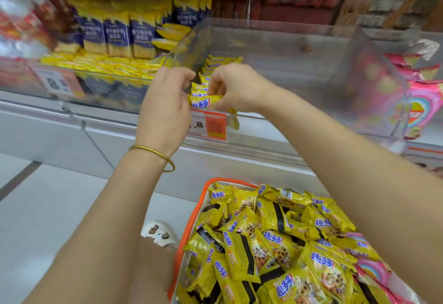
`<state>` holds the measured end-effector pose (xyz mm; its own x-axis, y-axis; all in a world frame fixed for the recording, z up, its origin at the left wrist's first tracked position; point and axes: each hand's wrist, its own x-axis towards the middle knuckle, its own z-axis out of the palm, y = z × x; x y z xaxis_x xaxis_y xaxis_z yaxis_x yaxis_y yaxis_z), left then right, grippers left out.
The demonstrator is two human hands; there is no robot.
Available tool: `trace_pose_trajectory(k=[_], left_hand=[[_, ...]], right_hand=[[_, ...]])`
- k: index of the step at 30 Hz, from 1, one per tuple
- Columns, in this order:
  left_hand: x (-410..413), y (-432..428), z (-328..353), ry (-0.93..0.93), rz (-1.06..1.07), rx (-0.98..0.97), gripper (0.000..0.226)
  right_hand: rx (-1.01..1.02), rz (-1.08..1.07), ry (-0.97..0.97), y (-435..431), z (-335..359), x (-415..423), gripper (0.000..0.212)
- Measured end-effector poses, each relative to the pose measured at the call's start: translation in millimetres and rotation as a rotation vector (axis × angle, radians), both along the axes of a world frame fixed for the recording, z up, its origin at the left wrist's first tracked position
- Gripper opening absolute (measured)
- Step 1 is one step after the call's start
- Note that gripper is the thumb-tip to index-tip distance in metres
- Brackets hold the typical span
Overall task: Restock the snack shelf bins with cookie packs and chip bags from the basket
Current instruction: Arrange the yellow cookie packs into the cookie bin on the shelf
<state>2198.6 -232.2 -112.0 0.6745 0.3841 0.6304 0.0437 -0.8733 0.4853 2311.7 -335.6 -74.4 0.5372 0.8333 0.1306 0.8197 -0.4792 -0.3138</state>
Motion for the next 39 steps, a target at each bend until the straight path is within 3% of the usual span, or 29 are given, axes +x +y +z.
trace_pose_trajectory(k=[7,16,19,21,24,27,29,31,35,39], left_hand=[[-5,1,-3,0.018,0.009,0.008,0.041],[-7,-1,-5,0.003,-0.016,0.036,0.041],[-10,-9,-3,-0.062,-0.012,0.095,0.039],[-15,-22,-1,-0.104,-0.042,0.126,0.033],[-23,-54,-5,-0.064,-0.202,0.116,0.028],[-23,-82,-22,0.13,-0.389,0.157,0.031],[-22,-95,-36,0.288,-0.464,0.2,0.035],[-20,-104,-45,0.397,-0.488,0.216,0.035],[-14,-114,-50,0.469,-0.453,0.2,0.028],[-11,-114,-54,0.508,-0.423,0.196,0.024]], right_hand=[[-0.135,-0.018,0.282,12,-6,1,0.022],[-0.177,-0.074,0.254,13,-3,-4,0.015],[-0.089,-0.106,0.215,-10,7,-8,0.019],[0.104,-0.111,0.194,-39,19,-19,0.019],[0.271,-0.076,0.232,-101,30,-47,0.02],[0.075,-0.124,0.308,-156,5,-61,0.015],[-0.243,-0.186,0.304,-176,-33,-56,0.013],[-0.482,-0.25,0.268,-186,-81,-45,0.024],[-0.44,-0.353,0.146,-180,-155,-29,0.037],[-0.47,-0.41,0.08,-161,-181,-28,0.032]])
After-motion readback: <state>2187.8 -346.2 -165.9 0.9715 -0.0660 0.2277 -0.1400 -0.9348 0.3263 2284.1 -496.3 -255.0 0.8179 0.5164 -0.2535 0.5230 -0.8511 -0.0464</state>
